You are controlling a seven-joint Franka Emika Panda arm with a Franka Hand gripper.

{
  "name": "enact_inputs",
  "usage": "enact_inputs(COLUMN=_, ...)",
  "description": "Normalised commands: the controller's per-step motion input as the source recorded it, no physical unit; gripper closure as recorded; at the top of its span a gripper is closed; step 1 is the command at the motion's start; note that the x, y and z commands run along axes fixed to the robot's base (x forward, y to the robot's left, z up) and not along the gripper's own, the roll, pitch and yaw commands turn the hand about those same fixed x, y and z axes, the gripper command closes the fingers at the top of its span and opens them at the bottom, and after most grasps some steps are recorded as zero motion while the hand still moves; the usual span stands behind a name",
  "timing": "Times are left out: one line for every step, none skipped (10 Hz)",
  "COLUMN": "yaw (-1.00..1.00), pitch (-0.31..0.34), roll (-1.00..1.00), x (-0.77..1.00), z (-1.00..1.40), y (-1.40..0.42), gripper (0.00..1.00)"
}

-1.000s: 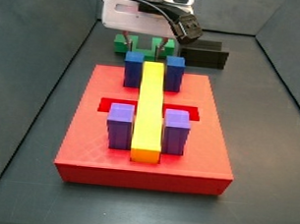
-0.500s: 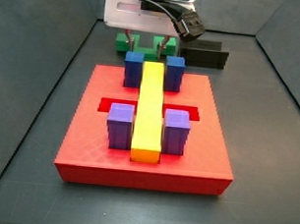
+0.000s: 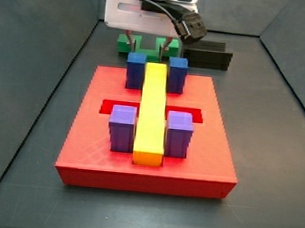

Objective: Pick up the green object. Move up. Place the green object on the fixture. Regrasp the green object. Move to above the board. Insert the green object.
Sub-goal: Move up, then place the green object on the fixture.

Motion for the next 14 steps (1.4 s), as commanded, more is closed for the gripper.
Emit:
enact_inputs(yaw=0.00, pitch=0.000, roll=0.00, x=0.00, z=0.83, y=0.00, gripper=1.00)
enact_inputs(yaw=-0.05, pitch=0.056, roll=0.00, x=-0.07, z=0.78, y=-0.07, gripper=1.00)
enact_inputs(yaw=-0.04, pitch=0.074, roll=-0.02, x=-0.10, z=0.66, y=-0.06, gripper=1.00)
enact_inputs(yaw=-0.02, pitch=0.033, roll=-0.06, x=-0.05, z=0.29, y=-0.02, gripper=1.00)
enact_inputs(yaw=0.00, pitch=0.054, roll=-0.04, x=-0.04, z=-0.14, y=0.00, gripper=1.00)
enact_inputs(yaw=0.00, pitch=0.071, roll=-0.04, x=-0.03, z=-0.14, y=0.00, gripper=1.00)
enact_inputs(yaw=0.00, pitch=0.071, roll=-0.05, x=-0.03, z=-0.13, y=0.00, gripper=1.00)
enact_inputs(yaw=0.00, pitch=0.051, roll=-0.03, x=-0.01, z=-0.09, y=0.00, gripper=1.00)
enact_inputs(yaw=0.00, pitch=0.031, roll=0.00, x=0.00, z=-0.02, y=0.00, gripper=1.00)
enact_inputs(yaw=0.00, pitch=0.057, roll=0.00, x=0.01, z=0.22, y=0.05, gripper=1.00)
enact_inputs(yaw=0.00, pitch=0.194, roll=-0.17, x=0.21, z=0.82, y=0.21, gripper=1.00)
enact_inputs(yaw=0.00, pitch=0.206, roll=-0.23, x=0.23, z=0.88, y=0.11, gripper=1.00)
enact_inputs(yaw=0.00, pitch=0.200, roll=-0.35, x=0.30, z=0.93, y=0.05, gripper=1.00)
enact_inputs(yaw=-0.02, pitch=0.206, roll=-0.35, x=0.37, z=0.85, y=0.06, gripper=1.00)
